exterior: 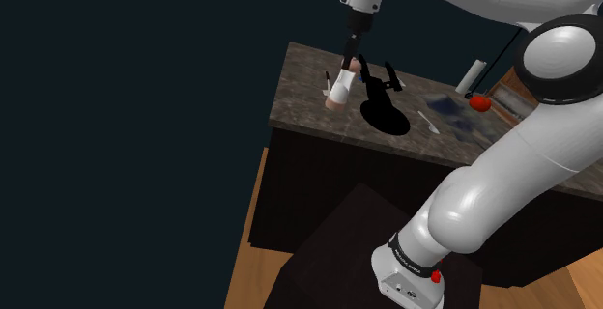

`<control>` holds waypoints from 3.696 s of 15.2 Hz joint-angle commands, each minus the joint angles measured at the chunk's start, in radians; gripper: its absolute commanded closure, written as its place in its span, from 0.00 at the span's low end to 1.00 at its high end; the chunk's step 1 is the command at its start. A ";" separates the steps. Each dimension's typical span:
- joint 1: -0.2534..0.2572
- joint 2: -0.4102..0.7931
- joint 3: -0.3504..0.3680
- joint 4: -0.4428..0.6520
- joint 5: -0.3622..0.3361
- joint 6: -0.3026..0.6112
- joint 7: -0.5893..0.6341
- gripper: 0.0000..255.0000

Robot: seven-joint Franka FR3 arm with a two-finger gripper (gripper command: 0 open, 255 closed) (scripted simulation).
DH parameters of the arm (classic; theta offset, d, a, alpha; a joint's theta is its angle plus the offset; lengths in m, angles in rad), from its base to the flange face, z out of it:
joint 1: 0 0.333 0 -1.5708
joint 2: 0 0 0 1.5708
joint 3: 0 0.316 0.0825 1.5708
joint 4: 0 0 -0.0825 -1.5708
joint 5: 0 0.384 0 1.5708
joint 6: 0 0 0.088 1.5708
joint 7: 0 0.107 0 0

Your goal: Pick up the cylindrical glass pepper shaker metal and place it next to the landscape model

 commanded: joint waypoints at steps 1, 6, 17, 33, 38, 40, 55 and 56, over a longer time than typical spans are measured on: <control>0.000 0.006 -0.001 0.034 0.001 -0.028 -0.003 1.00; 0.000 0.023 -0.001 0.120 0.006 -0.098 -0.010 1.00; -0.025 0.057 -0.030 0.283 0.009 -0.224 -0.074 1.00; -0.221 0.128 -0.252 0.355 0.013 -0.202 -0.492 1.00; -0.311 0.225 -0.324 0.456 0.066 -0.210 -0.644 1.00; -0.358 0.276 -0.348 0.511 0.097 -0.220 -0.706 1.00; -0.581 0.492 -0.401 0.682 0.239 -0.200 -0.924 1.00; -0.572 0.482 -0.401 0.653 0.232 -0.180 -0.922 1.00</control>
